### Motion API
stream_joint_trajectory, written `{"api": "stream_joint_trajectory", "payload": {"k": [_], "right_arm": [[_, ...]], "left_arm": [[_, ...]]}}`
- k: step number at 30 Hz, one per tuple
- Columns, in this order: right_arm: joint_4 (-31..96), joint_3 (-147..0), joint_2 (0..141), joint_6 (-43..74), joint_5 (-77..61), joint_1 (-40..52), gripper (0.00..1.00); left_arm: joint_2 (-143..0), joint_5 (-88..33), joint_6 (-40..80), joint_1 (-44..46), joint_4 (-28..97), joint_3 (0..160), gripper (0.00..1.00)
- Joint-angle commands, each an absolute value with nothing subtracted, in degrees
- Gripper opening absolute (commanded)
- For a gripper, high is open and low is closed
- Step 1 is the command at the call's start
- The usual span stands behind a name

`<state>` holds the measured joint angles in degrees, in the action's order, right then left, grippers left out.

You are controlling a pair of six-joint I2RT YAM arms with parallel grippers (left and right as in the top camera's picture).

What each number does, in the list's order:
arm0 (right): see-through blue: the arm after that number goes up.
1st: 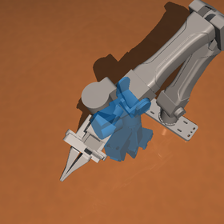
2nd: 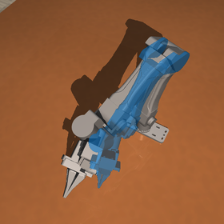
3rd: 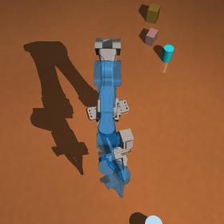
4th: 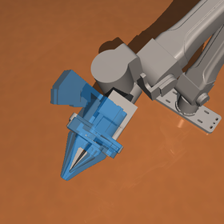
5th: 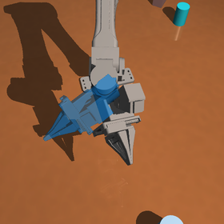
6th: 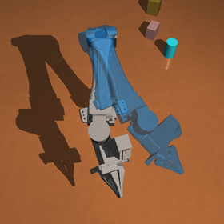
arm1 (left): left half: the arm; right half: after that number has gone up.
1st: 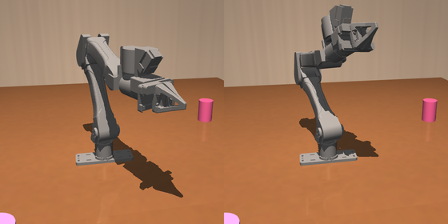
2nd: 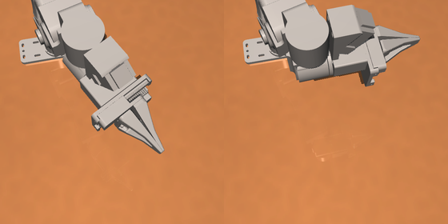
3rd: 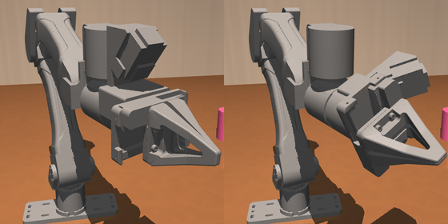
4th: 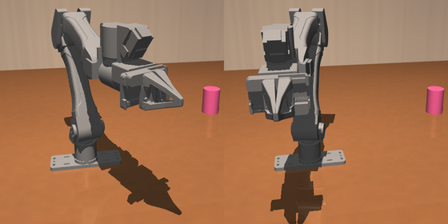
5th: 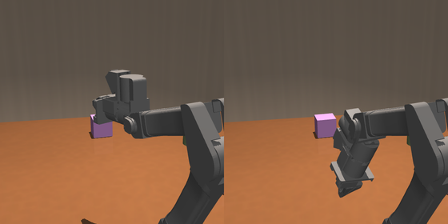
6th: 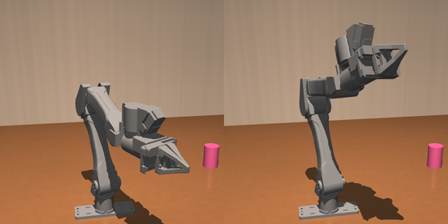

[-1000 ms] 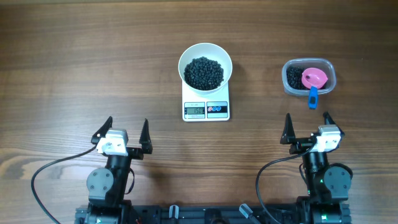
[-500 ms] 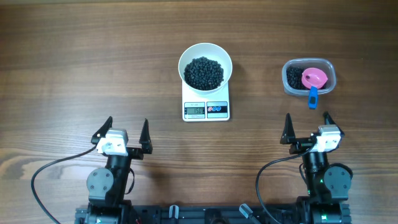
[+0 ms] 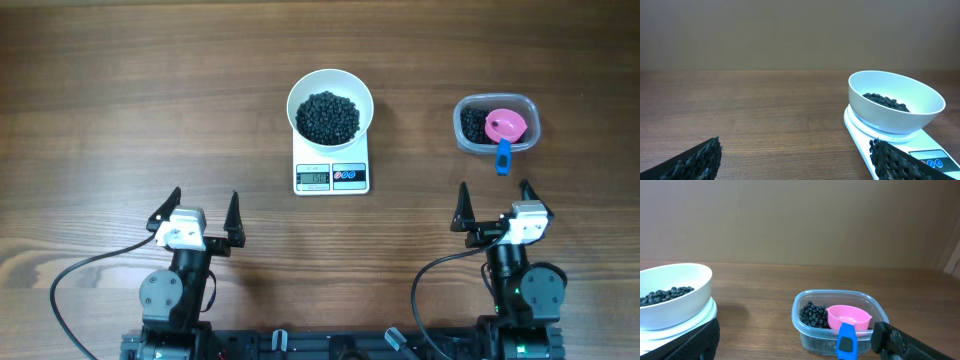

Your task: Scoop item into bowl and weigh 150g on scale

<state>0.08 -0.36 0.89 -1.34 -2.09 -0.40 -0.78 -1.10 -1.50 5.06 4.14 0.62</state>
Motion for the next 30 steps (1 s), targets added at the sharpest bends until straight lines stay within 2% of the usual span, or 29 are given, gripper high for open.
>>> {"api": "stream_joint_trajectory", "payload": {"k": [1,30], "right_arm": [[-0.03,-0.3,0.21,-1.5,-2.33,-0.19,1.0],[0.01,-0.3,0.36,-1.3,-2.57,2.35,1.0]], "left_arm": [[-0.16,-0.36,-2.81,4.71,4.34,0.32,1.0],[-0.16,-0.36,-2.81,4.71,4.32,0.32,1.0]]}}
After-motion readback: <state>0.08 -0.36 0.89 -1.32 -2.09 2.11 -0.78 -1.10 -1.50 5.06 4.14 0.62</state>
